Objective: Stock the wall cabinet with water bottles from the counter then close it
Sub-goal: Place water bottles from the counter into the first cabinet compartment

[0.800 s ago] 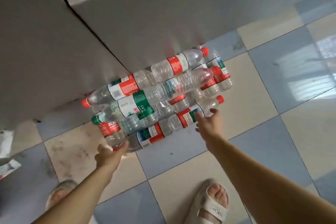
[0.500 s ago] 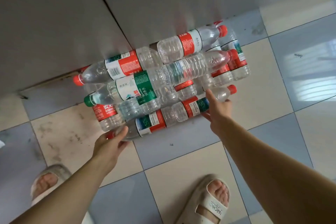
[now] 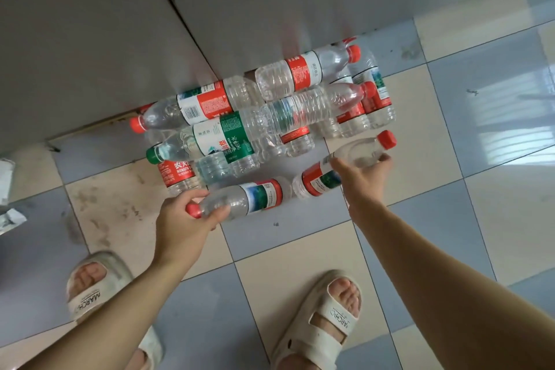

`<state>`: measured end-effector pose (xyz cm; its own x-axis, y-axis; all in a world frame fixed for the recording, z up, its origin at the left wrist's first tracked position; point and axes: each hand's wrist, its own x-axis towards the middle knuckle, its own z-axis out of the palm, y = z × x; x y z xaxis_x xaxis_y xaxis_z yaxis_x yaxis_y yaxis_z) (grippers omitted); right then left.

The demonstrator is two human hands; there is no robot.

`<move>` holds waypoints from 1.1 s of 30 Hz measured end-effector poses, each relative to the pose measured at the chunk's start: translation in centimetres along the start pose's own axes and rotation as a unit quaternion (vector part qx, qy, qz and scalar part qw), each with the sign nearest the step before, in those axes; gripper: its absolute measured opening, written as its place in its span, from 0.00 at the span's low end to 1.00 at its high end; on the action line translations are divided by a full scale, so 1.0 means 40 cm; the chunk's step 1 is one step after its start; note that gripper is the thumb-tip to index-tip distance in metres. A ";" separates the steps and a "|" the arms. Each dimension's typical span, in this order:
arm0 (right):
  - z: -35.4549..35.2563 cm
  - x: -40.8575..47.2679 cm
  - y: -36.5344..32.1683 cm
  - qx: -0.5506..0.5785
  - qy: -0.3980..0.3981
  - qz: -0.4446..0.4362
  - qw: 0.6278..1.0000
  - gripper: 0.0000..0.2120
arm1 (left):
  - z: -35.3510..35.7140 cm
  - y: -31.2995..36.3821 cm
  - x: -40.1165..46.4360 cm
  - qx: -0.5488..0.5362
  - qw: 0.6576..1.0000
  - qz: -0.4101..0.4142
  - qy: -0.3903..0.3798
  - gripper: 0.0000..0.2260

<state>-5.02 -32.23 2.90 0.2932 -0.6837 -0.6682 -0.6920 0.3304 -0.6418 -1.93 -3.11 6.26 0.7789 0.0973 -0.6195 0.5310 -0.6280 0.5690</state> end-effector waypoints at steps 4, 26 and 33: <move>-0.020 -0.059 0.003 -0.114 0.002 -0.122 0.986 0.36 | 0.039 0.101 -0.020 0.081 0.987 0.140 -0.014 0.19; -0.078 -0.048 0.072 -0.196 -0.133 -0.254 0.938 0.35 | 0.185 0.226 0.007 0.209 0.900 0.360 -0.127 0.34; -0.074 0.008 0.085 -0.169 -0.215 -0.183 0.944 0.44 | 0.261 0.147 0.054 0.149 0.938 0.269 -0.161 0.43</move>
<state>-9.23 -33.26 1.62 0.7442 -0.3604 -0.5624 -0.6419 -0.1531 -0.7514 -0.61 -14.66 2.64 0.7413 -0.5037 -0.4437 -0.0647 -0.7116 0.6996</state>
